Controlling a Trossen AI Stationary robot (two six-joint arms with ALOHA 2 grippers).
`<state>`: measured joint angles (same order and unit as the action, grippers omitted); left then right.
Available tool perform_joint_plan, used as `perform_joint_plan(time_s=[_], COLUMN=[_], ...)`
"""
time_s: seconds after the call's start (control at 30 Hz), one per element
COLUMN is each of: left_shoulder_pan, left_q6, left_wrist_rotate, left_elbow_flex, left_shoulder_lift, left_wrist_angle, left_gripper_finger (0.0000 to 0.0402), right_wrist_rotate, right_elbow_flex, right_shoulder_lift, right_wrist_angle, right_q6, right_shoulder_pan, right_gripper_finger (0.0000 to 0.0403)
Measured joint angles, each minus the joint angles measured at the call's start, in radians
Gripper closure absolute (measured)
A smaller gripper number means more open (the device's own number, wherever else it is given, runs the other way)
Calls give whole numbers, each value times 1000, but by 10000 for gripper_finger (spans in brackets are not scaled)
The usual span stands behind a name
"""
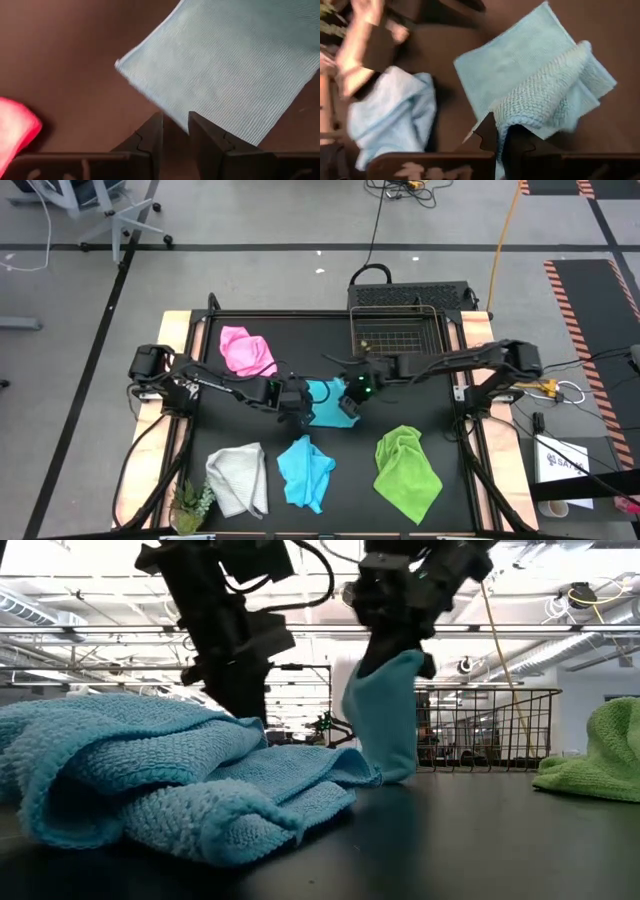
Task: Fold microfiber towels
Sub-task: Fold the top blue towel
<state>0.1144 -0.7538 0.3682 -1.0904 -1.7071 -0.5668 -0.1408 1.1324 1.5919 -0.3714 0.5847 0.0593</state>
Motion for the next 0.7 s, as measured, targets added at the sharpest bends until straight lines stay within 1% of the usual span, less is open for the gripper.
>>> perform_joint_plan(time_s=[0.1, 0.17, 0.23, 0.33, 0.4, 0.53, 0.6, 0.7], left_shoulder_pan=[23, 36, 44, 52, 57, 57, 56, 56], left_q6=[-8, -8, -9, -15, -15, -21, -29, -35], left_wrist_rotate=[18, 31, 32, 28, 28, 25, 25, 25], left_elbow_flex=[0, -2, -2, -2, -2, -2, -2, -1], left_shoulder_lift=[44, 74, 99, 131, 134, 130, 125, 123], left_wrist_angle=[-55, -100, -140, -170, -164, -171, -169, -171], left_gripper_finger=[316, 334, 355, 385, 397, 385, 377, 372], right_wrist_rotate=[-46, -50, -76, -100, -100, -100, -101, -101], right_elbow_flex=[49, 80, 104, 124, 124, 124, 123, 123], right_shoulder_lift=[65, 97, 123, 161, 188, 243, 258, 277], right_wrist_angle=[10, 32, 77, 152, 197, 251, 260, 319], right_q6=[-25, -39, -53, -58, -62, -71, -87, -107], right_shoulder_pan=[12, 19, 27, 39, 41, 45, 45, 45], right_gripper_finger=[403, 403, 403, 403, 403, 403, 403, 401])
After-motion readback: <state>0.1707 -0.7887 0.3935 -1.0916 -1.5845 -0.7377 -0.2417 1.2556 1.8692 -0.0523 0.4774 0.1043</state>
